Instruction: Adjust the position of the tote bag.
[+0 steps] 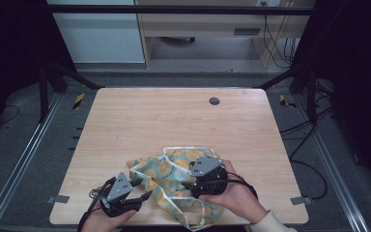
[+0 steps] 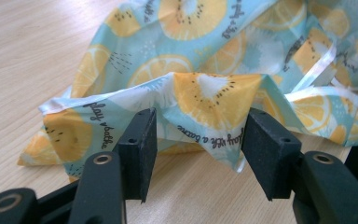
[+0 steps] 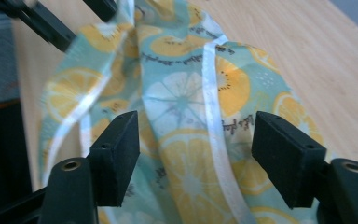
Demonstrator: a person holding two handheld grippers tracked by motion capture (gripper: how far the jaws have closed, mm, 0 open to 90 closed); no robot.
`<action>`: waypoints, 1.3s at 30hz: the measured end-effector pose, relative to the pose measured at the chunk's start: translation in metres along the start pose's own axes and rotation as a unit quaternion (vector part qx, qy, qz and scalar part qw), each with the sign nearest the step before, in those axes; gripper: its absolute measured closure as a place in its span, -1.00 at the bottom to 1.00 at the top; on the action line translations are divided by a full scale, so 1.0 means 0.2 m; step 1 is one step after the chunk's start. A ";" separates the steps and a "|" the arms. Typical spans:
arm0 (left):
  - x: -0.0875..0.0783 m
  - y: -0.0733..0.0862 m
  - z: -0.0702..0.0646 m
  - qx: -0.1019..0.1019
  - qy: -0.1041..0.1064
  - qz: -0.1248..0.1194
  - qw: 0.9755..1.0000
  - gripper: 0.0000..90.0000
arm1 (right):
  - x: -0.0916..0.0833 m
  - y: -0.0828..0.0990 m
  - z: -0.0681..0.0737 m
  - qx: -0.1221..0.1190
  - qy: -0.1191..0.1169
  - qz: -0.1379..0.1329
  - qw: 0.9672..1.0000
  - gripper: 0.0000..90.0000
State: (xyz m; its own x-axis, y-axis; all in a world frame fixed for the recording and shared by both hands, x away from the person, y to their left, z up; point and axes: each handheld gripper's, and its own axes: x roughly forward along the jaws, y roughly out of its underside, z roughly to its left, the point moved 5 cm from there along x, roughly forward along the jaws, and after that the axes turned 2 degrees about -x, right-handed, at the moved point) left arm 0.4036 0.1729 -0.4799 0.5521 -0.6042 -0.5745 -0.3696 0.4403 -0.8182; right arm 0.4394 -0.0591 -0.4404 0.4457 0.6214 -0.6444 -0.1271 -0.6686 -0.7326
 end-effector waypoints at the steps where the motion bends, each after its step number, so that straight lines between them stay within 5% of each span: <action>1: 0.00 0.00 0.00 -0.001 -0.001 -0.002 1.000 0.03 | 0.01 0.00 0.00 -0.006 0.008 0.004 1.000 -0.23; 7: 0.00 0.00 0.00 -0.002 0.000 -0.003 1.000 0.03 | 0.00 0.00 -0.02 -0.027 0.038 0.012 0.999 0.36; 14: -0.01 -0.01 0.01 -0.003 -0.005 -0.003 1.000 0.02 | -0.03 -0.02 -0.06 0.011 0.007 -0.004 1.000 0.98; 23: -0.04 -0.04 0.01 -0.003 -0.012 -0.013 1.000 -0.01 | -0.09 -0.10 -0.10 0.037 -0.015 -0.044 0.998 1.00; 32: -0.14 -0.21 -0.01 0.005 -0.025 -0.058 0.998 -0.09 | -0.13 -0.20 -0.20 0.054 -0.010 -0.061 0.997 1.00; 39: -0.08 -0.34 -0.08 0.031 -0.012 -0.061 0.998 -0.13 | -0.07 -0.22 -0.29 0.071 -0.009 -0.055 0.996 1.00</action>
State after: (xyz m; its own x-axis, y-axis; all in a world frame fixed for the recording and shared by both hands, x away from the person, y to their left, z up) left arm 0.4080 0.1428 -0.4148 0.6086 -0.6397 -0.4694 -0.2516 0.4055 -0.8788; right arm 0.4899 -0.0620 -0.3859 0.4481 0.6953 -0.5619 -0.2028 -0.5331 -0.8214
